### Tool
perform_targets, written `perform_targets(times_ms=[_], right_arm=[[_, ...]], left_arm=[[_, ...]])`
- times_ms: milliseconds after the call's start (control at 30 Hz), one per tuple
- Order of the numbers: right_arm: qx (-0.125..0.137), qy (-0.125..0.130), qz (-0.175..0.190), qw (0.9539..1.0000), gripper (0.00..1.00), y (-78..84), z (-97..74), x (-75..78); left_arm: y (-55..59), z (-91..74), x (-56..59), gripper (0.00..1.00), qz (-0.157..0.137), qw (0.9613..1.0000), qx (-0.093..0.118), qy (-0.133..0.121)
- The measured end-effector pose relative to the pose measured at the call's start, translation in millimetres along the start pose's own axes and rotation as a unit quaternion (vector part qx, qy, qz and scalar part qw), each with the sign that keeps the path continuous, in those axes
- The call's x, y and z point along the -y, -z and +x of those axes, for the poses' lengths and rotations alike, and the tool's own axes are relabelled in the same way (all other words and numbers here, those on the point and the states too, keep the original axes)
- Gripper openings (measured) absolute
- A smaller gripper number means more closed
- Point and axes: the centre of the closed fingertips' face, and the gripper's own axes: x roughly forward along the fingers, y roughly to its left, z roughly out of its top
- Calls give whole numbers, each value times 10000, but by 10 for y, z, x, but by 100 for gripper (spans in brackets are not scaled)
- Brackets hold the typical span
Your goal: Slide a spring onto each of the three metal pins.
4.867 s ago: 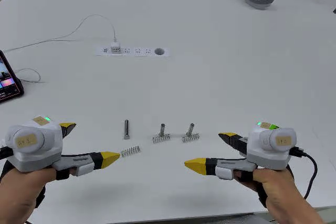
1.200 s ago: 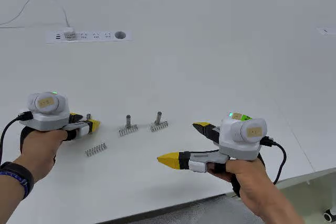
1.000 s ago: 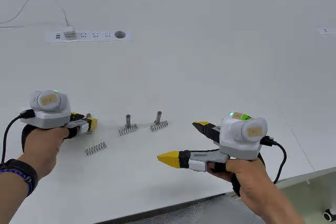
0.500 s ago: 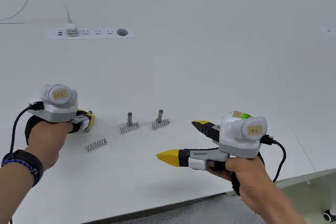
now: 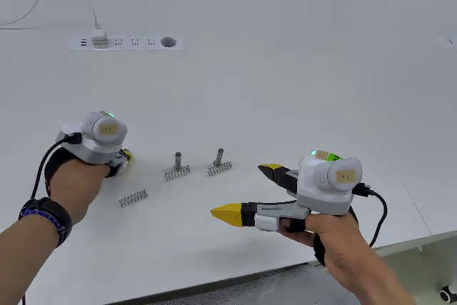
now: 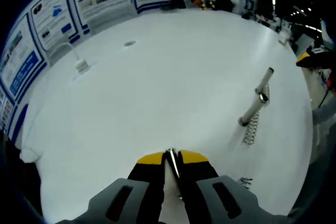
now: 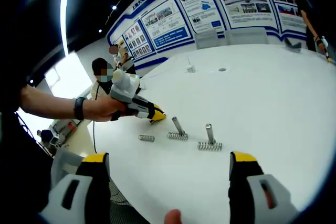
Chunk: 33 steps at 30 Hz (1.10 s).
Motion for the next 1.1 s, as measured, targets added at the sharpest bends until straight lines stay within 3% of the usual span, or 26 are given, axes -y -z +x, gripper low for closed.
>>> perform_targets(times_ms=[233,400,500,800,1100], right_arm=[[-33,28,23,10000,96,24,-15,20],[-46,42,45,10000,96,39,-24,31],[-61,52,89,9999,95,49,-29,36],[-64,55,123,9999,94,61,-41,28],[-103,36,221,9997,93,101,-38,20]], left_arm=[[12,5,-12,9,-28,9999,-104,-131],[13,9,-17,8,-130,9999,-78,-66],[24,0,-1,7,-341,9994,-69,15],[14,-99,27,7,-706,9974,99,80],[-7,-233,-10,7,-853,9960,243,62]])
